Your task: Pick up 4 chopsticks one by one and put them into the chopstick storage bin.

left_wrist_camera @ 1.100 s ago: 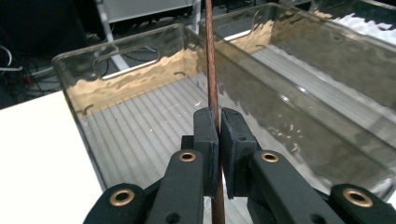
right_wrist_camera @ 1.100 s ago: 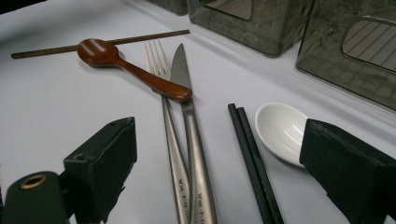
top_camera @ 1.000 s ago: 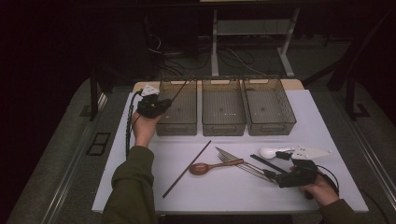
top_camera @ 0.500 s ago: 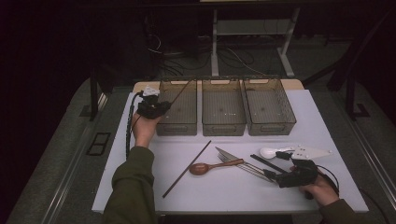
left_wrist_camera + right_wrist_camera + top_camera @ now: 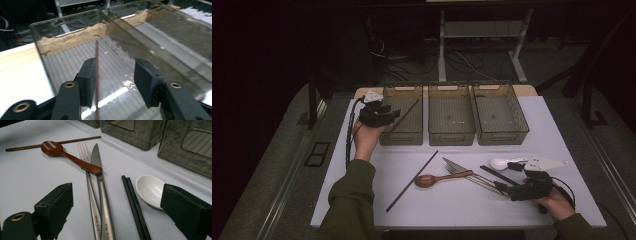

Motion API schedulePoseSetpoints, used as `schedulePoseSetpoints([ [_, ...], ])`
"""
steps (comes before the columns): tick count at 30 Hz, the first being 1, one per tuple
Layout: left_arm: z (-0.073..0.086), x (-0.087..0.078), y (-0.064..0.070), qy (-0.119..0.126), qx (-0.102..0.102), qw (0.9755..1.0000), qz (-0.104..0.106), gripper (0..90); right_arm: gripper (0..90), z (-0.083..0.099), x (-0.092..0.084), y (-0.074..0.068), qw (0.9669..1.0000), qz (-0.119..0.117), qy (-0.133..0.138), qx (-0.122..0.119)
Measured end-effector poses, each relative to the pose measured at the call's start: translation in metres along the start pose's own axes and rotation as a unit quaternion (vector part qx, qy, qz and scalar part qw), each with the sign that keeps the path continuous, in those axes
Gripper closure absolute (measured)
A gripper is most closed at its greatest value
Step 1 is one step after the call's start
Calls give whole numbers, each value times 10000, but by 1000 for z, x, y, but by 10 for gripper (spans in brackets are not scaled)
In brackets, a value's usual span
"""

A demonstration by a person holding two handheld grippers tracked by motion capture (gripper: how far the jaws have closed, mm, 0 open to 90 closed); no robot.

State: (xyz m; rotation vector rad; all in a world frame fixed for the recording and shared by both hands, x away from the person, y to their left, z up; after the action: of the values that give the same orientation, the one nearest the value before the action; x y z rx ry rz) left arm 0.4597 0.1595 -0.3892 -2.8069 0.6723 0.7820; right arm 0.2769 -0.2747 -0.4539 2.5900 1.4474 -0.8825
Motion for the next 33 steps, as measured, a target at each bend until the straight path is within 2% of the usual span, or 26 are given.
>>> schedulePoseSetpoints([
  [7,-4,-18,13,57,136,9997,194,437,108,0,-1,0,10000,4,8,5],
  [14,2,-33,26,28,246,9989,396,386,108,0,-2,1,10000,5,11,10],
  [23,16,-51,39,101,284,9979,568,326,108,0,-2,0,10000,1,11,9],
  [33,42,-69,51,119,307,9976,606,304,108,0,-1,0,10000,17,16,5],
])
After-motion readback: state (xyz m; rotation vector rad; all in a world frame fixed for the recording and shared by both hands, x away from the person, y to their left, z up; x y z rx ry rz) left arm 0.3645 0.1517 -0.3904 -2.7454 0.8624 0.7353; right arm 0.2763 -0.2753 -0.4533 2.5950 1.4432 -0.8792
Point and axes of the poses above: each handheld gripper's, and its own axes: x roughly forward along the jaws, z roughly out of its underside, y roughly to its right, the point moved 3 cm from there along x, roughly forward along the jaws, and after that the axes turned 9 degrees about -z, right-handed, at the moved point
